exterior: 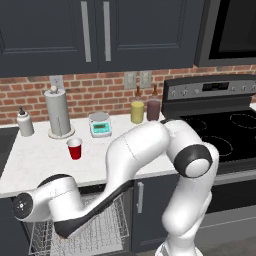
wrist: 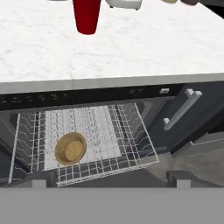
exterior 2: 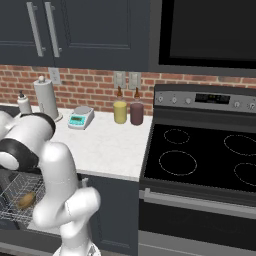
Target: Pick up the cup and bowl from the counter, place them in the dishwasher, and close the dishwasher door.
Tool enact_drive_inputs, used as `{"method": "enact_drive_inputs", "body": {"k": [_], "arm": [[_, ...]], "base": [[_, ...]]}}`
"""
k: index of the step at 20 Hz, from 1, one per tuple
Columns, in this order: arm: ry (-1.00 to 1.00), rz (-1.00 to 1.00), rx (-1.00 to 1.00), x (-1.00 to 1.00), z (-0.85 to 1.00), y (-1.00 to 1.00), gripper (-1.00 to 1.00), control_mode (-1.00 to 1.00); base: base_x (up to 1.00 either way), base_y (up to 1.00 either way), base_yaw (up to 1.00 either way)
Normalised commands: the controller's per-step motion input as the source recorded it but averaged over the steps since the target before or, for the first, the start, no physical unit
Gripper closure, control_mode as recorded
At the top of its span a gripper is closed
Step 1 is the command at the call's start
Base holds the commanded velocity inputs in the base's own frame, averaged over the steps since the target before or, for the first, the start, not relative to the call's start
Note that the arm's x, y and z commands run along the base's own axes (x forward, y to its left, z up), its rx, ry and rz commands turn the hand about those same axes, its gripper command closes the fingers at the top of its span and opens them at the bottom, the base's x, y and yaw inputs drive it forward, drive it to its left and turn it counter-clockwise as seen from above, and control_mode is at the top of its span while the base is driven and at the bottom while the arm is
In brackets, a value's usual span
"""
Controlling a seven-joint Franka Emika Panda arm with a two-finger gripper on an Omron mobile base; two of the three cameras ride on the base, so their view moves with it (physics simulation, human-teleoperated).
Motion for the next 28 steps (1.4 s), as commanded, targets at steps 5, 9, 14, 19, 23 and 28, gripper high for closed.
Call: {"method": "enact_drive_inputs", "body": {"k": [5, 9, 14, 19, 23, 28], "arm": [[-0.02, 0.01, 0.01, -0.05, 1.00, -0.07, -1.00, -1.00], [-0.01, 0.01, 0.02, 0.00, 1.00, -0.09, -1.00, -1.00], [0.00, 0.01, 0.00, 0.03, 0.84, -0.15, -1.00, -1.00], [0.08, 0.06, 0.00, 0.37, 0.59, -0.32, -1.00, -1.00], [0.12, 0.12, 0.01, 0.55, 0.39, -0.46, -1.00, -1.00], [0.05, 0.13, 0.06, 0.38, 0.17, -0.44, -1.00, -1.00]], "base": [[0.00, 0.00, 0.00], [0.00, 0.00, 0.00], [0.00, 0.00, 0.00], [0.00, 0.00, 0.00], [0.00, 0.00, 0.00], [0.00, 0.00, 0.00]]}}
